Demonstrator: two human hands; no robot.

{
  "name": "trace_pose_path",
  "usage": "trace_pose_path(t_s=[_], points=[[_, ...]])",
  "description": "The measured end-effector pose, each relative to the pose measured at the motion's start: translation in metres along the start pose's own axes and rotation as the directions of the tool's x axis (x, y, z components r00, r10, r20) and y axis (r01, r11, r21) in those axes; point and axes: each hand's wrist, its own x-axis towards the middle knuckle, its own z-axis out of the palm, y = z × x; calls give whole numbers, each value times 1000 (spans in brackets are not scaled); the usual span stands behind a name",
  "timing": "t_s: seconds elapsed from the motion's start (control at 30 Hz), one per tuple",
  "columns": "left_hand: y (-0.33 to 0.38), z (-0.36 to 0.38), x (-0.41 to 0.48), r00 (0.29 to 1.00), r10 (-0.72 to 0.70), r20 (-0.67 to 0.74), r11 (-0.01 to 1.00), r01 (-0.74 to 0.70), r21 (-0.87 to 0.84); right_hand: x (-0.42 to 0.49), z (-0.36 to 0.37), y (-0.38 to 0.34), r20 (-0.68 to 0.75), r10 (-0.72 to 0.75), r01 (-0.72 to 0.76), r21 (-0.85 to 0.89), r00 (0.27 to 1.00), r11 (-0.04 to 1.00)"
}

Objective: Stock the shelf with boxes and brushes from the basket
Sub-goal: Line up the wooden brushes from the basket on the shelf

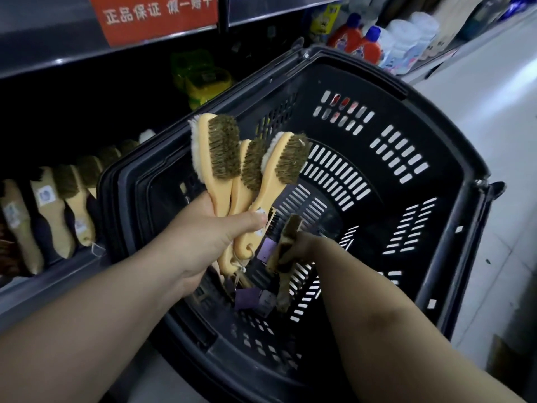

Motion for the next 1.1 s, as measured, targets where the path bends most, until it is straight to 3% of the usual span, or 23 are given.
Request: trace_pose_path(t_s=[0.07, 0.13, 0.23, 0.33, 0.43, 0.5, 0.73, 0.83, 0.97, 1.1], points=[[1, 0, 0, 1000, 22, -14, 1000, -22, -1, -13, -11, -16, 106, -50, 35, 140, 993, 990], [2, -1, -3, 999, 52, -16, 999, -52, -1, -39, -28, -39, 145, -201, 143, 337, 969, 931], [8, -4, -11, 993, 114, -14, 991, -114, -63, -97, -64, -68, 22, -430, 365, 494, 902, 790], [13, -8, -24, 984, 164, -64, 976, -171, -133, -156, -85, -91, -123, -547, 480, 659, 828, 579], [19, -13, -40, 980, 182, -83, 952, -196, -233, -205, -78, -118, -229, -530, 478, 782, 817, 400], [21, -20, -53, 983, 160, -94, 931, -182, -317, -230, -60, -138, -250, -502, 453, 826, 828, 335], [11, -81, -108, 976, 92, -196, 897, -167, -410, -286, 33, -196, -134, -690, 351, 918, 711, 183], [7, -114, -123, 957, 69, -282, 884, -190, -427, -284, 77, -226, -128, -647, 282, 949, 752, 140], [3, -150, -127, 925, 9, -379, 873, -192, -448, -263, 138, -262, 34, -505, 44, 989, 863, 142], [-4, -186, -119, 879, -103, -466, 880, -137, -454, -238, 183, -282, 40, -377, 46, 975, 925, 217]])
